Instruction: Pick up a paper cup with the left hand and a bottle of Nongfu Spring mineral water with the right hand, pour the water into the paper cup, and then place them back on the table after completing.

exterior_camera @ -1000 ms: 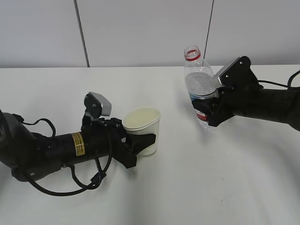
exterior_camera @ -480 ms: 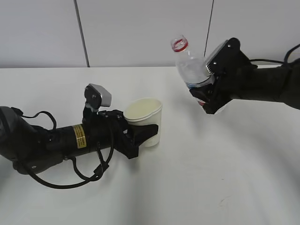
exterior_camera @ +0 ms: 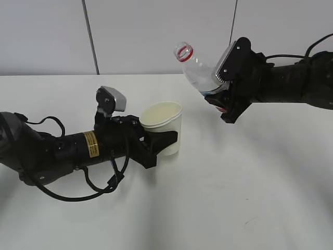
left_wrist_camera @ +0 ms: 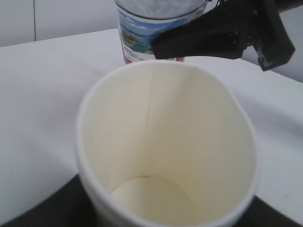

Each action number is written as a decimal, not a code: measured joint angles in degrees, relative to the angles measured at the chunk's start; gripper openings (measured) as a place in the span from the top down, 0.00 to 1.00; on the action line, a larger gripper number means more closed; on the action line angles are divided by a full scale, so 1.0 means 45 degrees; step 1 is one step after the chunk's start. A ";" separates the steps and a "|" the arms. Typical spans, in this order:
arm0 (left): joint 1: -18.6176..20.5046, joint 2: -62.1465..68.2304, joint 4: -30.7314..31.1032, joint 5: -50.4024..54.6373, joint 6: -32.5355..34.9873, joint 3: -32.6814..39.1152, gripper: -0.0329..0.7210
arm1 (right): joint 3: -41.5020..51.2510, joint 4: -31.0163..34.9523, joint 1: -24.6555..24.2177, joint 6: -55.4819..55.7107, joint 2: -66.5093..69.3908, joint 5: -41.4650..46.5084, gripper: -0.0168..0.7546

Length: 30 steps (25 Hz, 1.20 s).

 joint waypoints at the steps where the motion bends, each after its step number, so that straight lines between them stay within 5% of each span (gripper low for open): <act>1: 0.0000 0.0000 0.0022 0.0139 -0.0086 -0.0094 0.45 | -0.0041 -0.0117 0.0000 0.0000 0.0000 0.0094 0.40; 30: 0.0000 -0.0407 0.1056 0.1956 -0.0890 -0.0917 0.45 | -0.0820 -0.1917 0.0000 -0.1871 0.0000 0.1366 0.40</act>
